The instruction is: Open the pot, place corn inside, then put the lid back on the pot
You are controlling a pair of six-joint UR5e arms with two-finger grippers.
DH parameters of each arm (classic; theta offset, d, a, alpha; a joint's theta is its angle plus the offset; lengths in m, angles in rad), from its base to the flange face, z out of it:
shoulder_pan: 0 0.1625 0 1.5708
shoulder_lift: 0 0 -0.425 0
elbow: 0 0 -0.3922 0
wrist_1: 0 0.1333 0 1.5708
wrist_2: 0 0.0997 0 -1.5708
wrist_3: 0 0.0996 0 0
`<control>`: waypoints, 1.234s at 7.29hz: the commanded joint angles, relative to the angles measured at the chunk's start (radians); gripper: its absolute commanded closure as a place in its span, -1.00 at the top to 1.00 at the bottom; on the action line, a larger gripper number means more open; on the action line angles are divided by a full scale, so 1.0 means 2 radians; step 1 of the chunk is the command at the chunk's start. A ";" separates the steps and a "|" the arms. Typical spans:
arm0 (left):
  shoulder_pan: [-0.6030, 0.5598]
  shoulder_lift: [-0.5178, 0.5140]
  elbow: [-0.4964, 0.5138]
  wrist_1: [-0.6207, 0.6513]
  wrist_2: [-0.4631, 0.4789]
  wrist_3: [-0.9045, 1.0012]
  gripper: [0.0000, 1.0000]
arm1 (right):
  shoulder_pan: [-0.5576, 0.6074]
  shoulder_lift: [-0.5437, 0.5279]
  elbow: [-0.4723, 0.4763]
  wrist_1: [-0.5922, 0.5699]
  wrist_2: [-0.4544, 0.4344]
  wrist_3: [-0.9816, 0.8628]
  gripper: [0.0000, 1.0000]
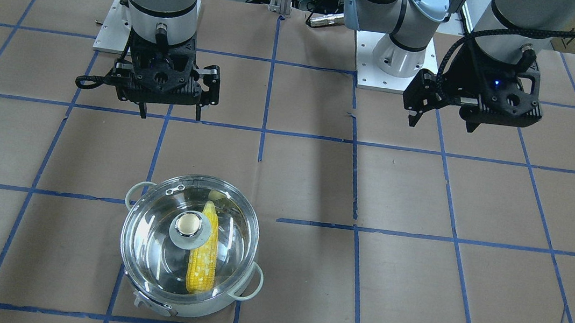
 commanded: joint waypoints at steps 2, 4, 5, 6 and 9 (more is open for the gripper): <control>0.000 0.000 0.000 0.000 0.000 0.000 1.00 | -0.010 -0.039 0.019 -0.009 0.013 -0.010 1.00; 0.000 0.000 0.000 0.000 0.000 -0.001 1.00 | -0.007 -0.043 0.029 -0.004 0.035 -0.009 1.00; 0.000 0.000 0.000 0.000 0.000 -0.001 1.00 | -0.016 -0.043 0.029 -0.006 0.034 -0.012 1.00; 0.000 0.000 0.000 0.000 0.000 -0.001 1.00 | -0.032 -0.042 0.032 -0.004 0.034 -0.023 1.00; 0.000 0.000 0.000 0.000 0.000 -0.001 1.00 | -0.082 -0.057 0.050 -0.003 0.034 -0.041 1.00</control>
